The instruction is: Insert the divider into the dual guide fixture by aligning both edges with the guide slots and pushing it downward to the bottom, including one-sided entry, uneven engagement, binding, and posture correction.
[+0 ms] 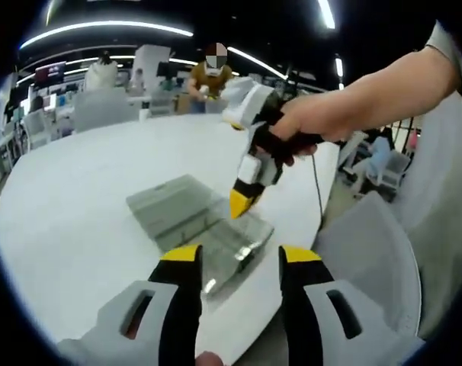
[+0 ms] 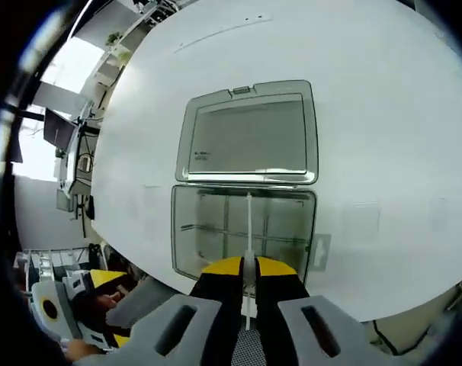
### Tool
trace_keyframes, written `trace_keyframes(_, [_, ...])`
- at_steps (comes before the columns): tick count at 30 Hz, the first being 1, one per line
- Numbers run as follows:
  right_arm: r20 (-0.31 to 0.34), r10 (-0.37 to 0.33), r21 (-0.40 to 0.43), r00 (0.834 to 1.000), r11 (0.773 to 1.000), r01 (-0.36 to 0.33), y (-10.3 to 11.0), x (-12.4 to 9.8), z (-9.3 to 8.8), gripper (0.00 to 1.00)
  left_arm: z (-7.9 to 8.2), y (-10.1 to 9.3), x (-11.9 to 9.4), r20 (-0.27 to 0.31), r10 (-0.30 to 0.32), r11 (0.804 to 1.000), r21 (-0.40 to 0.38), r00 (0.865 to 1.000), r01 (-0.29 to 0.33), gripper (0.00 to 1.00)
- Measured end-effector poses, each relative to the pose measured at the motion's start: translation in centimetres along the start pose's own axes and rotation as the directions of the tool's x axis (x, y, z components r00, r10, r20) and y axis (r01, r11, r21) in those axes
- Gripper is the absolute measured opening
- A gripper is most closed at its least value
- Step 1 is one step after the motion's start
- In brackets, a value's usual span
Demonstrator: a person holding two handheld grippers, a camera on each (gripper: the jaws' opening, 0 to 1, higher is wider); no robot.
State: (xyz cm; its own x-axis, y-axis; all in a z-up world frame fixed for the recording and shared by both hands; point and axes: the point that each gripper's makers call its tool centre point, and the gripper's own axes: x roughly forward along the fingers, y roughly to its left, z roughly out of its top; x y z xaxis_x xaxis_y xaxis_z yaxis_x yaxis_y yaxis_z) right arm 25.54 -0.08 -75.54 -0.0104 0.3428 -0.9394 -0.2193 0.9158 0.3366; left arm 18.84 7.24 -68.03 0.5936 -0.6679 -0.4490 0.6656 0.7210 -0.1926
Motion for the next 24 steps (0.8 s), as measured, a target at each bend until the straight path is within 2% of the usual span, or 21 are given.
trace_keyframes(5, [-0.016, -0.015, 0.010, 1.000, 1.000, 0.015, -0.1, 0.1, -0.1, 0.00, 0.0, 0.3, 0.0, 0.001, 0.009, 1.000, 0.001, 1.000, -0.009, 0.45])
trace_keyframes(16, [-0.048, -0.037, 0.011, 0.998, 0.999, 0.038, 0.0, 0.9, -0.2, 0.00, -0.4, 0.7, -0.2, 0.005, 0.014, 1.000, -0.010, 1.000, -0.014, 0.45])
trace_keyframes(24, [-0.062, -0.058, 0.041, 0.996, 0.997, 0.061, -0.5, 1.2, -0.1, 0.00, -0.6, 0.9, -0.4, 0.006, 0.017, 1.000, -0.019, 1.000, -0.017, 0.45])
